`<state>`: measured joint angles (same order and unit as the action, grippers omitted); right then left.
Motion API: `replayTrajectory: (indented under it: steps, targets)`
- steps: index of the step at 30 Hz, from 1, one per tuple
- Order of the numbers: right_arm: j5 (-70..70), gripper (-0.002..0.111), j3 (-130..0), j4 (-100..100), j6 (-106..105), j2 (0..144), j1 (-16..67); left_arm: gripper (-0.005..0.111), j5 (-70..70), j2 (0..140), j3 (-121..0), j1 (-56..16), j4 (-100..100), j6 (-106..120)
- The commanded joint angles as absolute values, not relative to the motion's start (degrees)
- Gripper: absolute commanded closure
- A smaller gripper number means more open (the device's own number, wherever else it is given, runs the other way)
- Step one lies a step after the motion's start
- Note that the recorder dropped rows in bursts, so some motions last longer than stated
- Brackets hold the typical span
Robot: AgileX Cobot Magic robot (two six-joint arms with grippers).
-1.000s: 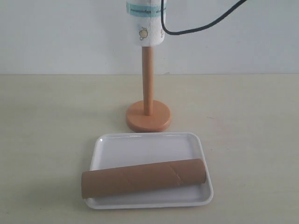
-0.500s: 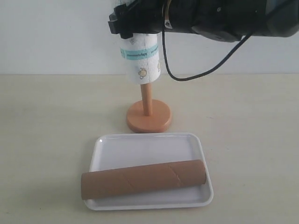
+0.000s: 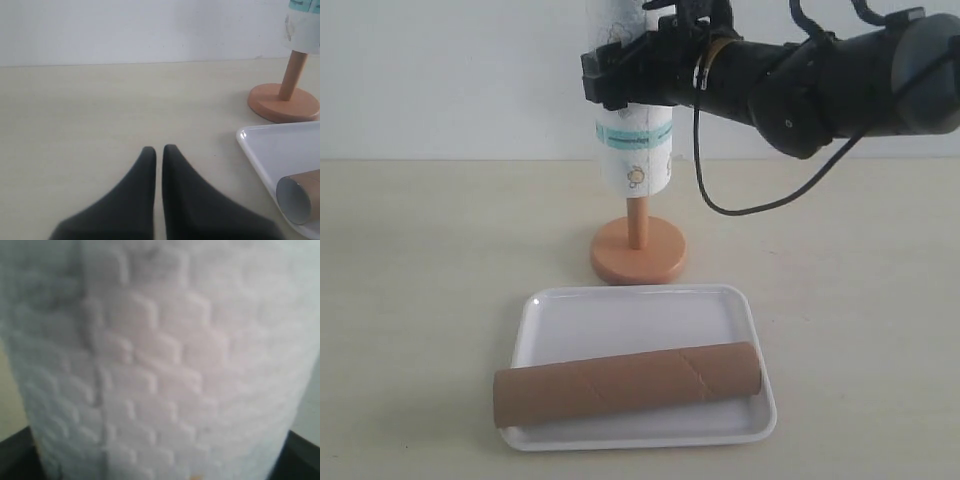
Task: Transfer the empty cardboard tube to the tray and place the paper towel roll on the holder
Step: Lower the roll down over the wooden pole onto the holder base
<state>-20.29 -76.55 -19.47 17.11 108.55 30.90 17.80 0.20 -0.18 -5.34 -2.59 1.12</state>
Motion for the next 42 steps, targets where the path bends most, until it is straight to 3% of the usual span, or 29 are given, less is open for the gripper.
replayTrajectory:
  steps: [1, 19, 30, 33, 39, 41, 42]
  targets:
    - [-29.13, 0.108, -72.37, -9.10, 8.02, 108.02, 30.78, 0.103, 17.75, 0.00, 0.00, -5.19, -2.54, 0.48]
    - [-46.26, 0.108, -63.74, -1.89, 4.33, 115.54, 30.78, 0.103, 17.75, 0.00, 0.00, -5.19, -2.54, 0.48]
    - [-46.85, 0.105, -63.98, -2.02, 5.78, 117.42, 30.78, 0.103, 17.75, 0.00, 0.00, -5.19, -2.54, 0.48]
    - [-46.02, 0.087, -63.98, -2.02, 6.73, 117.42, 30.78, 0.103, 17.75, 0.00, 0.00, -5.19, -2.54, 0.48]
    - [-45.09, 0.018, -63.98, -2.02, 6.90, 117.42, 30.78, 0.103, 17.75, 0.00, 0.00, -5.19, -2.54, 0.48]
    - [-45.85, 0.003, -63.98, -2.02, 7.00, 117.42, 30.78, 0.103, 17.75, 0.00, 0.00, -5.19, -2.54, 0.48]
    - [-46.15, 0.003, -63.98, -2.30, 7.00, 117.26, 30.78, 0.103, 17.75, 0.00, 0.00, -5.19, -2.54, 0.48]
